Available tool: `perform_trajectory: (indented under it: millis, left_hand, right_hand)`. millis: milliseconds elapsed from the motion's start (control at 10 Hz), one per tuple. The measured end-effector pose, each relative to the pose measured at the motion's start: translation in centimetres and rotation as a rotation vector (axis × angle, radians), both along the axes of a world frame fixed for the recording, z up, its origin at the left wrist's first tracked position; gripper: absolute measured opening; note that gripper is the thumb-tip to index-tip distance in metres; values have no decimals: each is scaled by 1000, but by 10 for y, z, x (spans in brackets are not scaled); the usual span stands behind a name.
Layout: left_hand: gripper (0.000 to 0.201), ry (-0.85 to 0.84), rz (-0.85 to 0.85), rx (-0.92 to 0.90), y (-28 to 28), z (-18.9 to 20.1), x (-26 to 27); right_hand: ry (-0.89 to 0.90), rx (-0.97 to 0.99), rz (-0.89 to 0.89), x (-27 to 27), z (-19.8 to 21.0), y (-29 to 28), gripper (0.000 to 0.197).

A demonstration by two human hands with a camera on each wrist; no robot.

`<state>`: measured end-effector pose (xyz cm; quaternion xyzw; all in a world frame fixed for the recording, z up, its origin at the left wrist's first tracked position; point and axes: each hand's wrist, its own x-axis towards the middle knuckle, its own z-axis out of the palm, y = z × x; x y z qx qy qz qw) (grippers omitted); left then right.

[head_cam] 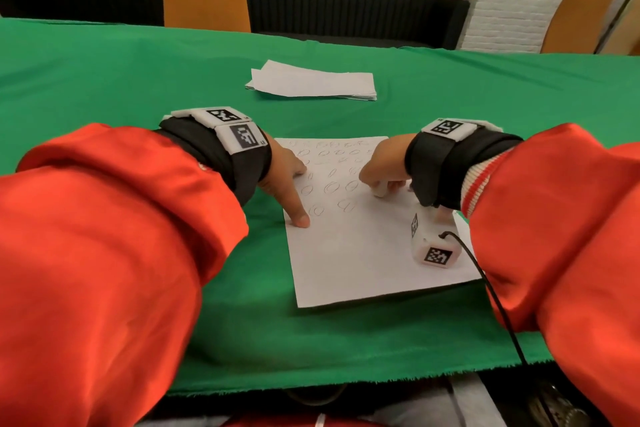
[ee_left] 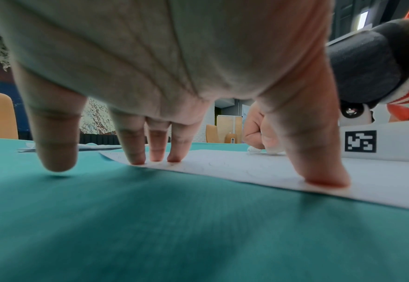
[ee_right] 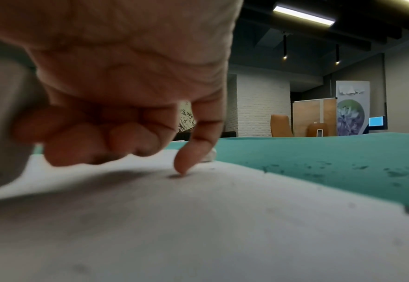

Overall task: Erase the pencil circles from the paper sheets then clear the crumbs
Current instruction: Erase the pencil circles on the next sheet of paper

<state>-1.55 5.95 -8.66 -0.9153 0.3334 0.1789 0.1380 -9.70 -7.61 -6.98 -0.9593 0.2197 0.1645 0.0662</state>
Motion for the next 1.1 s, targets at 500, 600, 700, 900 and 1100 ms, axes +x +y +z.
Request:
perform_trajectory:
  millis: [500,600,700,900,1100]
  left_hand:
    - [97,43,46,-1,2,4,-4]
    - [97,53,51,-14,2,4,-4]
    - [97,60,46,-22,2,4,-4]
    - [78,-9,-76,-129,3,5,-7]
    - [50,29,-159,-227,1,7,-10]
  right_hand:
    - [-7,-43,56,0,-4,-2,31]
    - [20,-5,66,-2,-1,-1,25]
    - [31,-138,84,0,-2,0,23]
    - [29,-95,105,2,-6,-2,15]
    - [-11,-20,152,-1,-3,-4,25]
